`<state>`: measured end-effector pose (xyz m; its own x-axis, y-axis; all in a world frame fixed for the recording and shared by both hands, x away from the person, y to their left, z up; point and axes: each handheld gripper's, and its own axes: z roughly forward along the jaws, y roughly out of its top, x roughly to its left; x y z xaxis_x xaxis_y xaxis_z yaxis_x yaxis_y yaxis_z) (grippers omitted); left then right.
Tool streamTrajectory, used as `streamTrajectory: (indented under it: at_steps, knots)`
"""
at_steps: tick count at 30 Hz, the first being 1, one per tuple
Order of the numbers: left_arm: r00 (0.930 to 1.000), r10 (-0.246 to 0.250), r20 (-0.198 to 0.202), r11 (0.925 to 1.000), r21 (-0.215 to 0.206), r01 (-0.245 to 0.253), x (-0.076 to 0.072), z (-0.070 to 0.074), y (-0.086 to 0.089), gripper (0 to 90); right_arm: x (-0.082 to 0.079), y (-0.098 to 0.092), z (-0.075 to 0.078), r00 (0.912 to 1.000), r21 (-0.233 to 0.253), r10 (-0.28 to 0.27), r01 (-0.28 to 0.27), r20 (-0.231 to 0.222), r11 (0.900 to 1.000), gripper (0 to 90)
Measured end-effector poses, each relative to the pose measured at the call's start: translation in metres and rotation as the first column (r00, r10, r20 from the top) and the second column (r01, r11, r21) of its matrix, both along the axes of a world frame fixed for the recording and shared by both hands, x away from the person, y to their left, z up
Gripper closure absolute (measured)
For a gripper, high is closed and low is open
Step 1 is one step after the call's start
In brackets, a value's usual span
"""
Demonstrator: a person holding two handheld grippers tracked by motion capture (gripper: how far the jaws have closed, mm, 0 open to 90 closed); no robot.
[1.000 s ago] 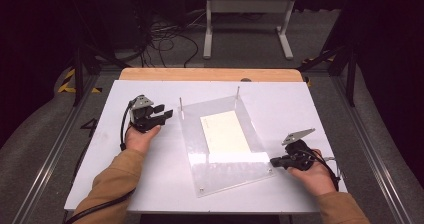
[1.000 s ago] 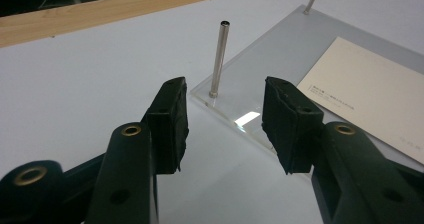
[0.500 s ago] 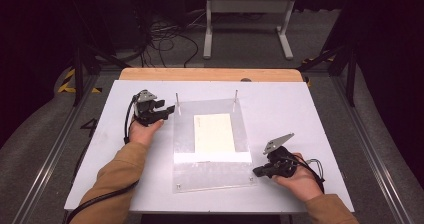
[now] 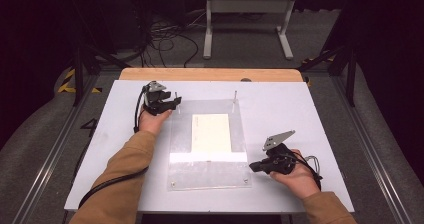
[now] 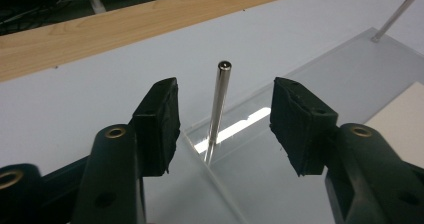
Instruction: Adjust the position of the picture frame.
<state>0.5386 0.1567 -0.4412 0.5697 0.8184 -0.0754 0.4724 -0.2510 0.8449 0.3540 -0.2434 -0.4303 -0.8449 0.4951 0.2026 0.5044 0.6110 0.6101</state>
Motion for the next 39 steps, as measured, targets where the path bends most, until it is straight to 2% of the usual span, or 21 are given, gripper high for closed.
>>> streamTrajectory:
  at_steps: [1, 5, 6, 8, 9, 11, 12, 15, 19, 20, 22, 29, 30, 32, 39]
  knots:
    - [1.0, -0.007, -0.005, 0.9999, 0.011, 0.007, 0.005, 0.0, -0.002, 52.2, 0.0, -0.001, 0.001, 1.0, 0.006, 0.003, -0.003, 0.007, 1.0, 89.8]
    - [0.9999, -0.014, -0.005, 0.9997, 0.021, 0.014, 0.008, -0.001, -0.005, 71.4, -0.001, -0.004, 0.001, 0.9999, 0.018, 0.003, -0.003, 0.014, 1.0, 89.7]
    - [0.9997, -0.018, -0.015, 0.9997, 0.013, 0.018, 0.008, -0.002, -0.006, 71.4, -0.001, -0.005, 0.001, 0.9999, 0.023, 0.0, 0.0, 0.016, 1.0, 89.7]
    - [0.9999, -0.01, -0.009, 0.9995, 0.029, 0.01, 0.009, -0.002, -0.006, 82.2, -0.002, -0.008, 0.002, 0.9998, 0.029, -0.002, 0.001, 0.021, 1.0, 89.7]
    - [0.9999, -0.013, -0.009, 0.9997, 0.018, 0.013, 0.01, -0.003, -0.005, 83.8, -0.002, -0.009, 0.003, 0.9998, 0.034, -0.003, 0.003, 0.022, 0.999, 89.6]
    - [0.9996, -0.016, -0.023, 0.9999, 0.007, 0.016, 0.011, -0.002, -0.003, 84.1, -0.003, -0.011, 0.004, 0.9996, 0.041, -0.007, 0.006, 0.026, 0.999, 89.6]
    - [0.9995, -0.024, -0.018, 0.9995, 0.021, 0.025, 0.011, -0.002, -0.003, 84.3, -0.003, -0.012, 0.005, 0.9996, 0.043, -0.007, 0.006, 0.028, 0.999, 89.6]
    - [0.9992, -0.035, -0.018, 0.9991, 0.023, 0.036, 0.01, -0.001, -0.002, 84.6, -0.003, -0.014, 0.006, 0.9995, 0.046, -0.017, 0.016, 0.028, 0.999, 89.6]
    - [0.9976, -0.064, -0.028, 0.9979, -0.008, 0.064, 0.007, -0.001, -0.003, 84.6, -0.003, -0.017, 0.008, 0.9991, 0.049, -0.024, 0.022, 0.034, 0.999, 89.6]
    - [0.9967, -0.079, -0.021, 0.9969, 0.007, 0.079, 0.006, 0.0, -0.003, 84.6, -0.004, -0.018, 0.009, 0.9989, 0.053, -0.031, 0.029, 0.037, 0.998, 89.6]
    - [0.9947, -0.099, -0.028, 0.995, -0.01, 0.099, 0.001, 0.001, -0.007, 84.6, -0.004, -0.019, 0.01, 0.9986, 0.055, -0.035, 0.033, 0.041, 0.998, 89.6]
    - [0.9858, -0.167, -0.014, 0.9859, 0.008, 0.167, -0.009, 0.001, -0.024, 84.6, -0.006, -0.025, 0.016, 0.9969, 0.073, -0.053, 0.049, 0.058, 0.996, 89.7]
    - [0.9846, -0.173, -0.021, 0.9848, -0.005, 0.173, -0.011, 0.0, -0.026, 84.6, -0.007, -0.026, 0.017, 0.9965, 0.075, -0.055, 0.05, 0.062, 0.996, 89.6]
    - [0.9812, -0.193, -0.011, 0.981, 0.018, 0.193, -0.013, 0.001, -0.029, 84.6, -0.008, -0.027, 0.019, 0.9961, 0.081, -0.054, 0.048, 0.07, 0.996, 89.7]
    - [0.979, -0.203, -0.021, 0.9792, 0.008, 0.203, -0.017, 0.001, -0.038, 84.5, -0.008, -0.031, 0.021, 0.9953, 0.09, -0.062, 0.055, 0.074, 0.994, 89.6]
